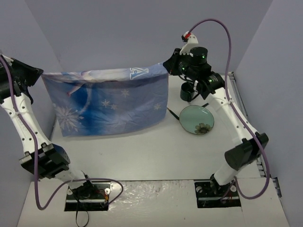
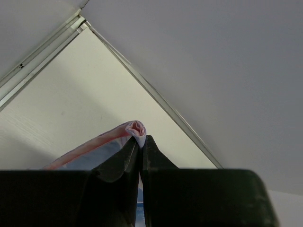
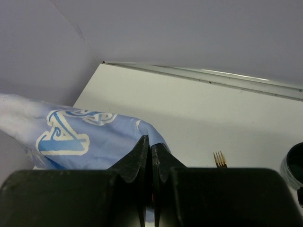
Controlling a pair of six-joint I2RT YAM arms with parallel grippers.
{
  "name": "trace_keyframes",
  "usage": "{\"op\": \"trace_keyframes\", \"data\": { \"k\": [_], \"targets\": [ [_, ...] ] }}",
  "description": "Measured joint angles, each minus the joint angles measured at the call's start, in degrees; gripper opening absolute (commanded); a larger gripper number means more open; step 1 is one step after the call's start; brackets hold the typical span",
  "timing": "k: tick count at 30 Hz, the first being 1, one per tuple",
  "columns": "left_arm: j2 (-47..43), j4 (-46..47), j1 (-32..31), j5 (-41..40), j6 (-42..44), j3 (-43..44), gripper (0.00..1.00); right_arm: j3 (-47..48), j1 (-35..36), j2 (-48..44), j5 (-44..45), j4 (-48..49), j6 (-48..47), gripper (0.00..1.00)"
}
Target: Set the dinner table for one person
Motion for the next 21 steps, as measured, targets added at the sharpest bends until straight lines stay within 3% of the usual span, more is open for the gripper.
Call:
{"op": "trace_keyframes", "data": {
  "k": [7, 13, 16, 21],
  "targets": [
    [11.74, 6.39, -0.38, 8.31, -2.39, 8.30, 0.00, 9.62, -0.03, 11.62, -3.03, -1.29, -1.66, 0.00],
    [11.56, 17.07, -0.46, 13.77, -4.53, 9.85, 0.00, 10.08, -0.03, 9.84, -3.56, 2.22, -6.41, 0.00],
    [5.93, 23.38, -0.20, 14.74, -4.34, 1.98, 0.00, 1.83, -0.03, 3.85, -4.34, 7.06, -8.69, 0.00],
    [-7.68, 30.32, 1.46, 14.02, -2.42, -20.50, 0.00, -16.86, 0.17, -5.81, -6.79, 15.10, -10.73, 0.00]
  ]
}}
